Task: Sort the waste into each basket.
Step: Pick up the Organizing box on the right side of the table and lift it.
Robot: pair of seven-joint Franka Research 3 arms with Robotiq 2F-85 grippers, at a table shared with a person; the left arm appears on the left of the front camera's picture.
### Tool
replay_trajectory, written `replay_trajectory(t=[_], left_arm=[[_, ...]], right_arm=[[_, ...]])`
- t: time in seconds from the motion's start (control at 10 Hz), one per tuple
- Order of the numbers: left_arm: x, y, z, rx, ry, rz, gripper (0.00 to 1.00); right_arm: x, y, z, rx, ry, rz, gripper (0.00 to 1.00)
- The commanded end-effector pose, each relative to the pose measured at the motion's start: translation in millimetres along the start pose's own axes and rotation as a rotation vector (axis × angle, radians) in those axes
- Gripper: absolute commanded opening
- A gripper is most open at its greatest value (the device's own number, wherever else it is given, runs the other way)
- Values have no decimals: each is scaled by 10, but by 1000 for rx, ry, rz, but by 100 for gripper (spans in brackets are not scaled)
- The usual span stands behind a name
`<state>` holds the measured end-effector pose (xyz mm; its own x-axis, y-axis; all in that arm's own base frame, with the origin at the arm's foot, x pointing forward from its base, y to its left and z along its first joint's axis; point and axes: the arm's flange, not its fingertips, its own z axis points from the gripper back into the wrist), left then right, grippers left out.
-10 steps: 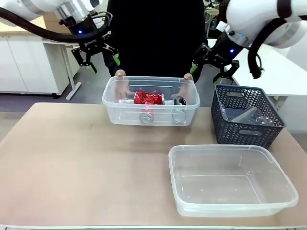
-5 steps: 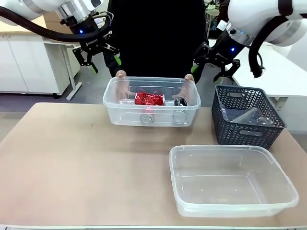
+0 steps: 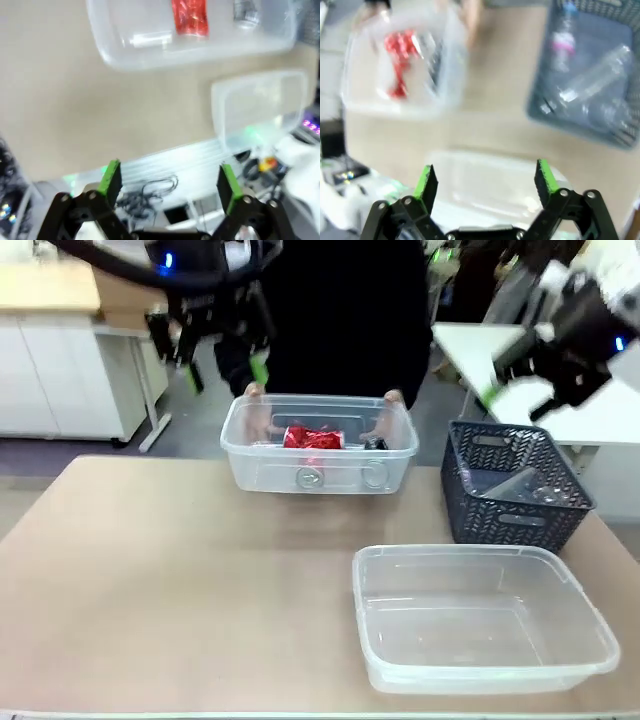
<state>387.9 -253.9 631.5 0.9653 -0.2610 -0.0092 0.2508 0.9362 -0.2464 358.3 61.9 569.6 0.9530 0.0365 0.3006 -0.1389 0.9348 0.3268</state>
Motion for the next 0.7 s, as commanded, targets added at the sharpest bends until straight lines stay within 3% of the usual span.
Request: replay_trajectory(t=[0.0,0.1,0.2,0.3,0.4,0.5,0.6], left_arm=[[-76,-197,-253,-41,144,-103,98],[-70,-348,-343,-83,156,-145,98],[125,-329,-317,-170,166,-168,98],[-220,-401,-242,-36,129,-100,98],[-220,-401,-242,-36,129,-100,98],[-220,-401,-242,-36,129,-100,98],[-93,-444,-357,-79,156,-131,98]], right_arm=[[-596,-288,63,-132,-37,179,100],[-726,-368,86,-140,-98,182,100],[-383,-185,75,-69,13,82,100],[-383,-185,75,-69,13,82,100],[-383,-185,75,-69,13,82,100],[-654,-269,90,-111,-5,132,100],[-539,-269,-53,-85,117,98,100]])
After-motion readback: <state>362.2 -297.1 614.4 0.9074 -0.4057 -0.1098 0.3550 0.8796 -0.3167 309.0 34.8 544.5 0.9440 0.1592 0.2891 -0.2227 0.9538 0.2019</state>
